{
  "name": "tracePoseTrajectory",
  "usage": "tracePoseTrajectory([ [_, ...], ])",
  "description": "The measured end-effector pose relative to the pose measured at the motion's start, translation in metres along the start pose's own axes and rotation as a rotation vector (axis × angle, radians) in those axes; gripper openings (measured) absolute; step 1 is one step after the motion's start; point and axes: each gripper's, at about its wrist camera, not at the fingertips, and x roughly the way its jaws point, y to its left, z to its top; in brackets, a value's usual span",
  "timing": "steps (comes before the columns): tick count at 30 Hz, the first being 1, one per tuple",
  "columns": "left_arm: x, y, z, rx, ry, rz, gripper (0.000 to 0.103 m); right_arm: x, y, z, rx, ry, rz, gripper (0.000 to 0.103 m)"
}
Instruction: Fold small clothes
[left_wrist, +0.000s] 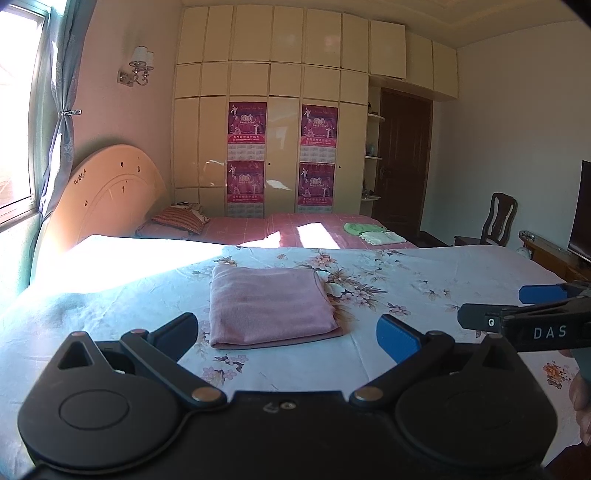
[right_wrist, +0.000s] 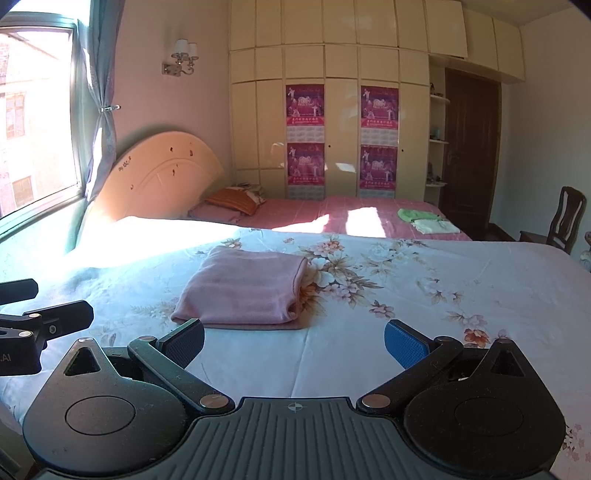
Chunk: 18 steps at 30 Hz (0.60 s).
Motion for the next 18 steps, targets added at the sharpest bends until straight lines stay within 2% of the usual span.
tracePoseTrajectory([
  [18, 0.0056, 0.007, -0.0008, 0.004, 0.004, 0.004, 0.103, 0.0077, 0.0065, 0.0022, -0.009, 0.006, 0.008, 0.102],
])
